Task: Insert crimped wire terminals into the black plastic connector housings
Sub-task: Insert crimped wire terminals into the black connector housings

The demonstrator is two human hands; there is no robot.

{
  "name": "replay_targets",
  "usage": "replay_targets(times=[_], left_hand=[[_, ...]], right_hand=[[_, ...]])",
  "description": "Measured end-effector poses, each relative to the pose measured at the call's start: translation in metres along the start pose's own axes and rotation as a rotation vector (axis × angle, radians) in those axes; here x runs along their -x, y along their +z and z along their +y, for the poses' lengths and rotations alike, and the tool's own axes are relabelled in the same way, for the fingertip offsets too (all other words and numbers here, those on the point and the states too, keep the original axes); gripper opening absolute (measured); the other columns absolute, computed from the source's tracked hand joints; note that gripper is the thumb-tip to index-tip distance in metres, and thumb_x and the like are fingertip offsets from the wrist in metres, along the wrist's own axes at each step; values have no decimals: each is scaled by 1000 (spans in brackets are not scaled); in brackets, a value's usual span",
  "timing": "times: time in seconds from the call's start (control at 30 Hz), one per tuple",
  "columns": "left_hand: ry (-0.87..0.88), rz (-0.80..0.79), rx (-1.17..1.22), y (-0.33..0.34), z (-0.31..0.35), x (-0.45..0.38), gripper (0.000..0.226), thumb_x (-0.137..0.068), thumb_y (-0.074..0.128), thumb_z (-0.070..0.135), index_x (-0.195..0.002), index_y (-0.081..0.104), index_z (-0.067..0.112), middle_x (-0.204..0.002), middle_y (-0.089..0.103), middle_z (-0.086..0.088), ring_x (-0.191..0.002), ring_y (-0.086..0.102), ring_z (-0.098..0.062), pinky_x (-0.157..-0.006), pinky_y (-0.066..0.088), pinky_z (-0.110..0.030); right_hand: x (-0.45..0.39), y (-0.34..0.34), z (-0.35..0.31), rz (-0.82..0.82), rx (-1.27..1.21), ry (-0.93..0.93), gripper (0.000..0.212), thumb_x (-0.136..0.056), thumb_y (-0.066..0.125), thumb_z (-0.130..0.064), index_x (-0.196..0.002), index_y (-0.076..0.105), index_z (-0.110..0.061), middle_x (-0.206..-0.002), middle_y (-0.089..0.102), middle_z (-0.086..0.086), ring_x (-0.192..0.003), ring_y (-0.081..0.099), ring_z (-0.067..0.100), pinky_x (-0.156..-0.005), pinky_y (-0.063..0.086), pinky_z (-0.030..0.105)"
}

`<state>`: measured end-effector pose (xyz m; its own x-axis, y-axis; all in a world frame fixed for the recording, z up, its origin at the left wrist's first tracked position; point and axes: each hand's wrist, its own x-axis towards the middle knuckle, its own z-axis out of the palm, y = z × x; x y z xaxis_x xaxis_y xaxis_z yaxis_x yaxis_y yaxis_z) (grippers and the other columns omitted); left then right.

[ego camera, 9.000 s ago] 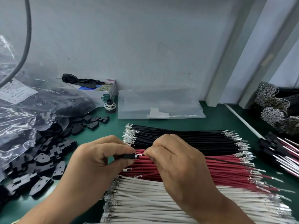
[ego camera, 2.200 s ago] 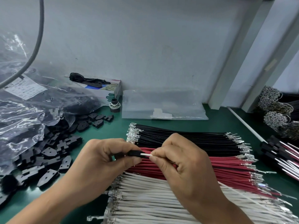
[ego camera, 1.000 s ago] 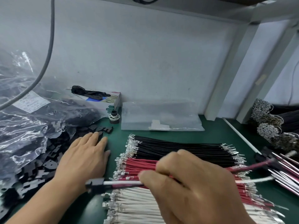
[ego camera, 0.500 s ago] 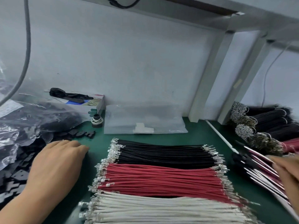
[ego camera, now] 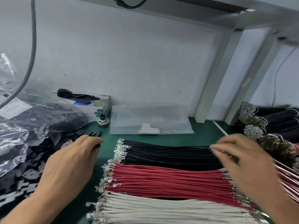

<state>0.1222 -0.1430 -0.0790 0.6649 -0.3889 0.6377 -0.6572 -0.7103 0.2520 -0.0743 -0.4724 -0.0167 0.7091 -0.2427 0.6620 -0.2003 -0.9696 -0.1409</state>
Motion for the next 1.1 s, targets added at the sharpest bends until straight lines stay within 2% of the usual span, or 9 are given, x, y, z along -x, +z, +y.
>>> replay_targets(times=[0.17, 0.27, 0.37, 0.5, 0.63, 0.8, 0.9, 0.97, 1.1], left_hand=[[116, 57, 213, -2, 1, 7, 21, -93, 69, 15, -110, 80, 15, -96, 66, 12, -67, 60, -2, -52, 54, -28], [103, 71, 242, -6, 0, 8, 31, -89, 68, 12, -118, 78, 13, -97, 64, 11, -71, 61, -6, -57, 48, -21], [38, 67, 253, -8, 0, 8, 40, -84, 77, 6, -123, 75, 14, -98, 66, 14, -68, 63, -9, -58, 54, -26], [-17, 60, 270, -11, 5, 9, 30, -80, 85, 13, -108, 80, 20, -94, 71, 20, -63, 65, -7, -56, 58, -29], [-8, 79, 336, -14, 7, 9, 25, -87, 69, 24, -109, 81, 21, -97, 71, 20, -71, 65, -3, -59, 53, -20], [-73, 62, 350, -9, 7, 10, 34, -80, 83, 7, -111, 79, 20, -97, 70, 23, -85, 64, -2, -66, 51, -19], [-99, 50, 413, -9, 10, 10, 30, -76, 86, 6, -100, 82, 24, -94, 70, 30, -86, 66, 5, -65, 51, -14], [-103, 51, 454, -10, 11, 10, 29, -77, 85, 5, -96, 83, 26, -91, 72, 29, -85, 68, 4, -63, 51, -15], [-131, 87, 565, -11, 13, 9, 38, -76, 85, -2, -94, 81, 31, -97, 74, 26, -84, 70, 1, -65, 50, -9]], right_hand=[[-37, 68, -92, -343, -343, -121, 16, -90, 70, -42, -103, 77, -36, -99, 60, -21, -94, 57, -1, -84, 47, 22], [-50, 97, -106, -507, -269, -108, 24, -91, 66, -50, -109, 74, -36, -99, 60, -19, -99, 57, 3, -87, 48, 29], [-57, 106, -105, -574, -313, -48, 11, -90, 69, -43, -92, 77, -36, -88, 60, -20, -91, 59, 2, -83, 49, 31], [-61, 106, -105, -526, -268, -101, 10, -93, 66, -35, -85, 71, -34, -87, 59, -19, -83, 57, 1, -74, 42, 25], [-63, 92, -107, -396, -276, -209, 14, -103, 53, -26, -107, 66, -28, -98, 57, -18, -86, 56, 5, -74, 44, 24], [-73, 52, -117, 23, -318, -286, 15, -99, 59, -14, -109, 70, -18, -93, 56, -8, -80, 55, 12, -67, 47, 29], [-65, 32, -127, 189, -395, -305, 14, -96, 64, -15, -105, 74, -18, -91, 56, -6, -76, 54, 10, -65, 43, 20], [-57, 24, -135, 309, -300, -410, 15, -93, 66, -6, -103, 76, -12, -86, 57, 0, -72, 51, 12, -60, 42, 21], [-40, 33, -143, 244, -3, -602, 16, -91, 62, -2, -95, 76, -10, -82, 58, 3, -72, 49, 16, -46, 42, 31]])
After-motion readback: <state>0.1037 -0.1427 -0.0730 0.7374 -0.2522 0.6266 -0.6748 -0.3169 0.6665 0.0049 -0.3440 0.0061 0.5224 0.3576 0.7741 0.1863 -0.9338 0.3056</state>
